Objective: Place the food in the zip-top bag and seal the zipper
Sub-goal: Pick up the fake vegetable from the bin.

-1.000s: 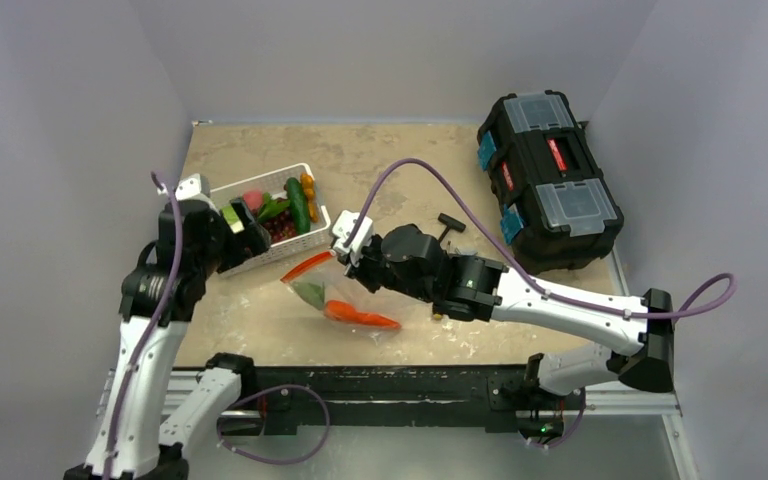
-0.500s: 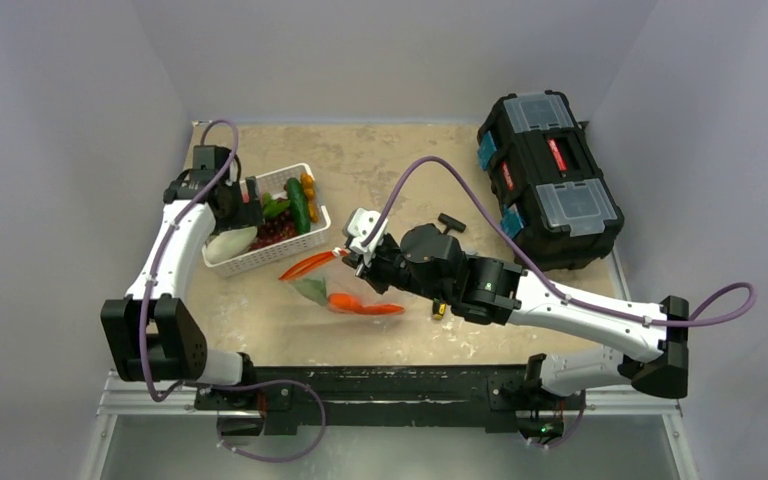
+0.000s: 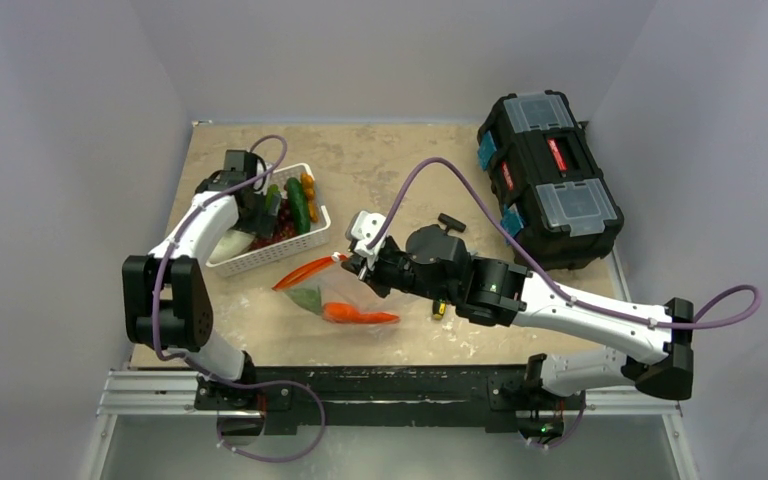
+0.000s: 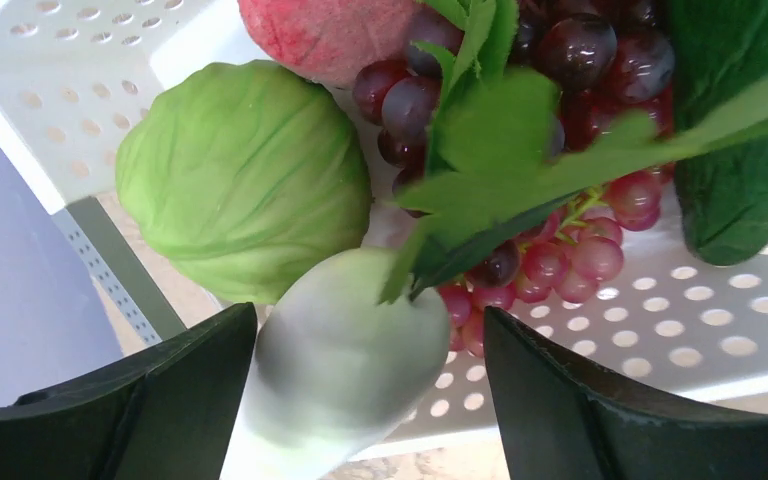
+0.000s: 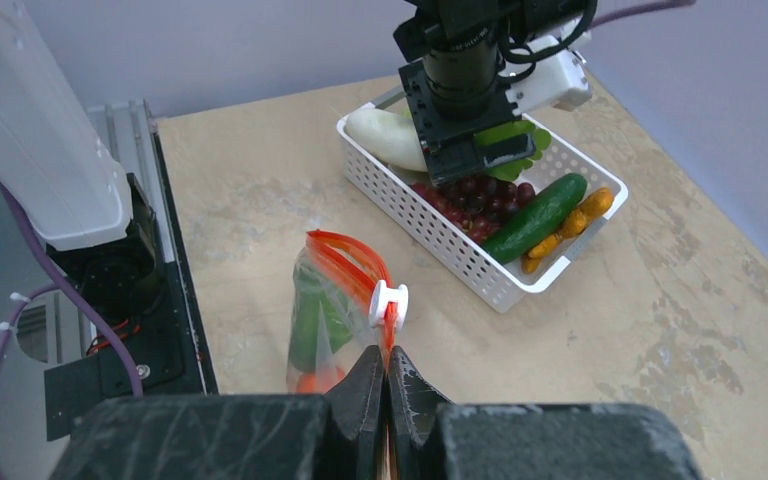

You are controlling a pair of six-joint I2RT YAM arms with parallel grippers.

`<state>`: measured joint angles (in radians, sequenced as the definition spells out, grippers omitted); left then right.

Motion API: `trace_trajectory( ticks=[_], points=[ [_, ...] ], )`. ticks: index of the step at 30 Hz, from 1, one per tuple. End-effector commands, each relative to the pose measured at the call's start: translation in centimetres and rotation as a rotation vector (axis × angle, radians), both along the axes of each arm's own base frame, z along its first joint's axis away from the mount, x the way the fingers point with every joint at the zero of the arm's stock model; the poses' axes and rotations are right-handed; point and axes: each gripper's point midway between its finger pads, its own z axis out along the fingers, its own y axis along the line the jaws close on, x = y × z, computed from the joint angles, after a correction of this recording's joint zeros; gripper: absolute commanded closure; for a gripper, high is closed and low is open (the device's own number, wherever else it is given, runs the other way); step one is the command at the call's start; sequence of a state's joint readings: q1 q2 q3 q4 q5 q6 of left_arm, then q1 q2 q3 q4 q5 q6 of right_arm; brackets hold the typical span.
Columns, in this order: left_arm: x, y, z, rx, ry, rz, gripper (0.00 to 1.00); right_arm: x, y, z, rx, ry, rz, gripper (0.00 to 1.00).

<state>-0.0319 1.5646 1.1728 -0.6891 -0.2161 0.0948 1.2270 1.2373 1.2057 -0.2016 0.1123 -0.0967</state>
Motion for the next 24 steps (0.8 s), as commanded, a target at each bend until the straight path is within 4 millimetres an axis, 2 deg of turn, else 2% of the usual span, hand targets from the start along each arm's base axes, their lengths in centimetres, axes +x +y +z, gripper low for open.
trace_trajectory(
  ticks=[1,5,6,8,10,13,16,20,24],
  points=[
    [2.8,0.8,2.1,0.118,-0.072,-0.061,0.19,-0.3,-0.2,2.9,0.095,-0.019,0.010,1.00],
    [2.5,0.4,0.5,0.118,-0.024,-0.078,0.25,-0.3,-0.3,3.0,0.097,-0.020,0.009,1.00],
    [2.5,0.5,0.2,0.123,-0.019,-0.076,0.30,-0.3,-0.4,3.0,0.097,-0.020,0.008,1.00],
    [2.5,0.8,0.5,0.145,-0.022,-0.065,0.46,-0.3,-0.3,3.0,0.099,-0.020,0.009,1.00],
    [2.7,1.0,2.0,0.170,-0.067,-0.045,0.59,-0.3,-0.3,3.0,0.098,-0.020,0.009,1.00],
    [2.6,0.7,5.7,0.141,-0.194,-0.015,0.66,-0.2,-0.2,2.8,0.093,-0.019,0.006,1.00],
    [1.9,-0.4,10.4,0.050,-0.342,0.006,0.73,-0.2,-0.1,2.6,0.090,-0.016,0.009,1.00],
    [0.0,-3.7,16.8,-0.195,-0.559,-0.001,0.76,-0.2,0.3,2.2,0.092,-0.011,0.017,1.00],
    [-3.6,-8.9,22.7,-0.611,-0.796,-0.072,0.79,0.0,0.7,2.0,0.096,0.000,0.008,1.00]
  ],
)
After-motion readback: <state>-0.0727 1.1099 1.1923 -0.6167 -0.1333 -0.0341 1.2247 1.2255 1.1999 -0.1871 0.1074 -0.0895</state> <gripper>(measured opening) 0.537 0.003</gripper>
